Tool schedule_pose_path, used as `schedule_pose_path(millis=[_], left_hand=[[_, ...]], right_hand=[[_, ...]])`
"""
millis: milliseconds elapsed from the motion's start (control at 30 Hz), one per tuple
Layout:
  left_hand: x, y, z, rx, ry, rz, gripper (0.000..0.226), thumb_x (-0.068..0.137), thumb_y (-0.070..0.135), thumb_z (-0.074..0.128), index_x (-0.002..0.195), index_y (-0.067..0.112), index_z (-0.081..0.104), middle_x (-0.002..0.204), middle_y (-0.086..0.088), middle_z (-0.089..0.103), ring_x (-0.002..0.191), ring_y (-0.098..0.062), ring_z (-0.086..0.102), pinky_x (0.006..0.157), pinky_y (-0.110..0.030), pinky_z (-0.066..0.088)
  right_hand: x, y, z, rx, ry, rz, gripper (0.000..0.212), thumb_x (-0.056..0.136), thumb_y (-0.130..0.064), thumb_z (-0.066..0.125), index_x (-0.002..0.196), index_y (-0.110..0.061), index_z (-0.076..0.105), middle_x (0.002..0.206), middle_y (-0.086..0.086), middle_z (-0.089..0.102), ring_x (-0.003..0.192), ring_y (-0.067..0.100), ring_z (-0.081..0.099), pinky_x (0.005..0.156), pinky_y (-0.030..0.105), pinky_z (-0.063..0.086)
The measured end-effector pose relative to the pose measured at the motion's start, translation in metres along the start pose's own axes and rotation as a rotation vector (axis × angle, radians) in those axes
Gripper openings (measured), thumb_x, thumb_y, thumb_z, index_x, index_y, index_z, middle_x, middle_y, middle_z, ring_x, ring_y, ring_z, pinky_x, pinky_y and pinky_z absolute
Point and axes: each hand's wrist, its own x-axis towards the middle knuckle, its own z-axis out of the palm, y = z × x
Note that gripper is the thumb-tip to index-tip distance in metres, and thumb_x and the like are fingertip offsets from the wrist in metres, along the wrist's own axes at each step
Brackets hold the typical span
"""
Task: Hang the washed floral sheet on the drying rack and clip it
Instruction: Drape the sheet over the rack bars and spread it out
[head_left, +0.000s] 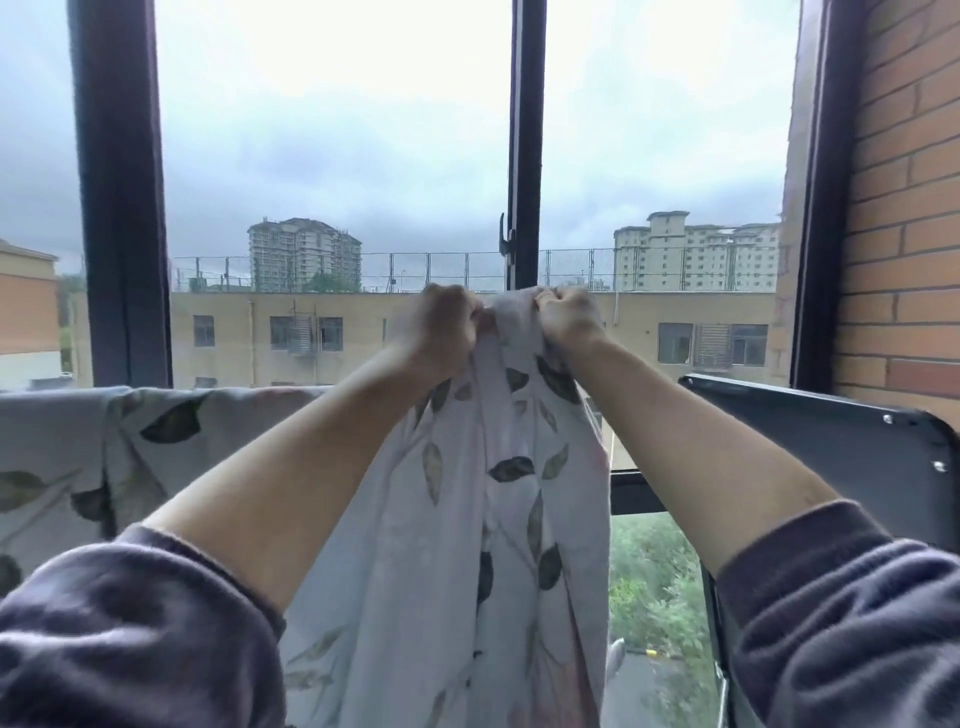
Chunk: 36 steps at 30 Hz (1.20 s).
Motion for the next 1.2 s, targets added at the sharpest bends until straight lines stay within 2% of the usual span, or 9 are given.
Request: schedule_pose_path(millis=[100, 200, 267, 333, 433, 500, 600, 867, 1200], left_hand=[[0.014, -0.008, 0.013, 0.117, -0.317, -0.194, 0.033, 0.097, 0.036, 0.043, 0.086, 0.012, 0.062, 0.094, -0.016, 0.067, 0.086, -0.03, 0.065, 0.079, -0.039, 0.055], [-0.001, -0.01, 0.019, 0.1, -0.546, -0.309, 0.05, 0.095, 0.052, 0.038, 0.1, 0.009, 0.063, 0.103, -0.012, 0.065, 0.091, -0.025, 0.062, 0.086, -0.039, 0.052], [-0.018, -0.005, 0.008, 0.013, -0.423, -0.27, 0.05, 0.096, 0.052, 0.035, 0.105, 0.009, 0.06, 0.095, -0.006, 0.063, 0.083, -0.019, 0.061, 0.073, -0.035, 0.053], [-0.041, 0.005, -0.008, -0.001, -0.26, -0.189, 0.04, 0.098, 0.046, 0.036, 0.103, 0.013, 0.058, 0.085, 0.0, 0.06, 0.074, -0.016, 0.058, 0.058, -0.027, 0.046], [-0.09, 0.02, -0.004, 0.078, -0.089, -0.058, 0.035, 0.096, 0.041, 0.039, 0.113, 0.017, 0.057, 0.111, -0.004, 0.062, 0.1, -0.024, 0.056, 0.089, -0.038, 0.042], [-0.131, 0.026, 0.011, 0.115, 0.029, 0.018, 0.045, 0.091, 0.036, 0.043, 0.132, 0.018, 0.049, 0.142, -0.007, 0.045, 0.132, -0.027, 0.038, 0.112, -0.046, 0.022], [-0.201, 0.034, 0.032, -0.041, 0.135, -0.025, 0.054, 0.085, 0.025, 0.047, 0.138, 0.015, 0.044, 0.152, -0.01, 0.03, 0.141, -0.033, 0.025, 0.113, -0.046, 0.022], [-0.404, 0.051, 0.088, -0.095, -0.381, -0.245, 0.053, 0.079, 0.015, 0.054, 0.132, 0.012, 0.052, 0.144, -0.016, 0.043, 0.133, -0.035, 0.04, 0.104, -0.049, 0.04], [-0.522, 0.068, 0.051, -0.234, -0.63, -0.576, 0.04, 0.093, 0.022, 0.052, 0.132, 0.022, 0.051, 0.149, 0.001, 0.038, 0.136, -0.019, 0.035, 0.114, -0.035, 0.028]], right_hand=[[0.01, 0.007, 0.005, -0.349, -0.223, 0.0, 0.034, 0.1, -0.025, 0.043, 0.125, -0.004, 0.052, 0.11, 0.005, 0.056, 0.099, 0.022, 0.055, 0.075, 0.025, 0.046], [-0.01, 0.027, 0.005, -0.783, -0.54, 0.106, 0.05, 0.1, -0.042, 0.032, 0.142, -0.016, 0.038, 0.14, 0.004, 0.045, 0.12, 0.027, 0.049, 0.094, 0.034, 0.039], [-0.027, 0.037, -0.003, -0.755, -0.578, 0.104, 0.052, 0.098, -0.04, 0.037, 0.143, -0.016, 0.037, 0.144, 0.008, 0.042, 0.122, 0.029, 0.048, 0.098, 0.037, 0.039], [-0.043, 0.044, -0.012, -0.38, -0.459, 0.082, 0.038, 0.096, -0.038, 0.043, 0.121, -0.012, 0.057, 0.122, 0.011, 0.057, 0.104, 0.025, 0.055, 0.091, 0.038, 0.046], [-0.088, 0.052, -0.026, -0.241, -0.235, -0.153, 0.028, 0.097, -0.037, 0.038, 0.099, -0.017, 0.058, 0.104, 0.003, 0.061, 0.101, 0.023, 0.055, 0.085, 0.034, 0.043], [-0.129, 0.068, -0.03, -0.281, -0.142, -0.317, 0.028, 0.097, -0.029, 0.041, 0.122, -0.021, 0.052, 0.124, 0.003, 0.054, 0.118, 0.021, 0.046, 0.095, 0.032, 0.037], [-0.196, 0.104, -0.034, -0.264, -0.034, -0.411, 0.054, 0.093, -0.02, 0.049, 0.143, -0.028, 0.033, 0.152, -0.002, 0.026, 0.14, 0.015, 0.023, 0.11, 0.031, 0.024], [-0.365, 0.228, -0.027, -0.221, -0.43, 0.035, 0.054, 0.093, -0.013, 0.051, 0.144, -0.016, 0.034, 0.15, 0.0, 0.03, 0.136, 0.013, 0.031, 0.106, 0.005, 0.017], [-0.477, 0.251, -0.035, -0.232, -0.547, 0.355, 0.048, 0.094, -0.012, 0.049, 0.141, -0.012, 0.039, 0.141, 0.004, 0.043, 0.128, 0.02, 0.044, 0.108, 0.038, 0.036]])
